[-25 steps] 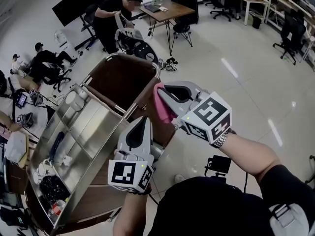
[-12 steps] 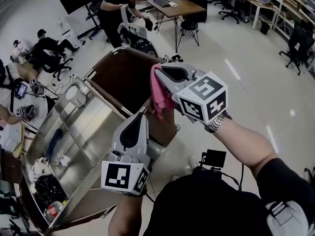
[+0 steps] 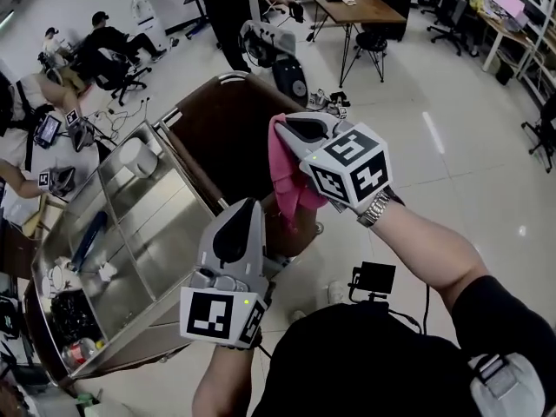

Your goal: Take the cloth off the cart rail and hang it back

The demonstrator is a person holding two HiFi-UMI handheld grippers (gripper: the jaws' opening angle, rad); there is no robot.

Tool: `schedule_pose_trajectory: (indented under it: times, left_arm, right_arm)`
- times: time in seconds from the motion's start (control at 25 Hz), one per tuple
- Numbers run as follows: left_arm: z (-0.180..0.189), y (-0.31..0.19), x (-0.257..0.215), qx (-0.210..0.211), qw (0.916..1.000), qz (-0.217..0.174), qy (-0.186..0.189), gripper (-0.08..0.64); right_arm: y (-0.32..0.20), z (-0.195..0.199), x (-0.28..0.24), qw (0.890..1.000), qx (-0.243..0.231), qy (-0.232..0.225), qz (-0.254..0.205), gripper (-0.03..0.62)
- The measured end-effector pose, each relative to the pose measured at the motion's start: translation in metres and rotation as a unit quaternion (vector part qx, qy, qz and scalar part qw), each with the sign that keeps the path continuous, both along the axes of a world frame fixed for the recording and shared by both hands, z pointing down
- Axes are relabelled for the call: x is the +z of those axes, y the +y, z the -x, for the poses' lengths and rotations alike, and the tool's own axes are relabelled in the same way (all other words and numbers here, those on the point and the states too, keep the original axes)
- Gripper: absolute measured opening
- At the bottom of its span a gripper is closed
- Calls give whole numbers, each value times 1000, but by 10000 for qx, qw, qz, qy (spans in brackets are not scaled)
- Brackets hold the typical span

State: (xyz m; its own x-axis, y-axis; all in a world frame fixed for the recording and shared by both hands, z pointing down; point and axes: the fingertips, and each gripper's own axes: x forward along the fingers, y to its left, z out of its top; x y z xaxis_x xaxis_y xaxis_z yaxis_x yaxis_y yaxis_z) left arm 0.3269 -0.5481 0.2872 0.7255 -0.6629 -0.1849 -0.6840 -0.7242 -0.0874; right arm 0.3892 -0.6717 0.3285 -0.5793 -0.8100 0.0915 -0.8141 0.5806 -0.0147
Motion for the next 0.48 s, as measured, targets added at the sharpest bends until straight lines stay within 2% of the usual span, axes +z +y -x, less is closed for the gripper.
schedule_pose_trajectory:
  times: [0.24, 0.36, 0.48]
  left_arm:
    - [-26, -27, 13, -294, 9995, 136, -52, 3]
    - [-33, -35, 22, -379, 9991, 184, -79, 3]
    - [-42, -39, 28, -444, 9987, 219, -109, 5]
  right_arm:
    - [-35, -22, 36, 9990, -269, 61, 345, 22]
    - [-40, -22, 51, 9978, -472, 41, 462, 81]
    - [-39, -28, 59, 9972, -580, 6, 480, 87]
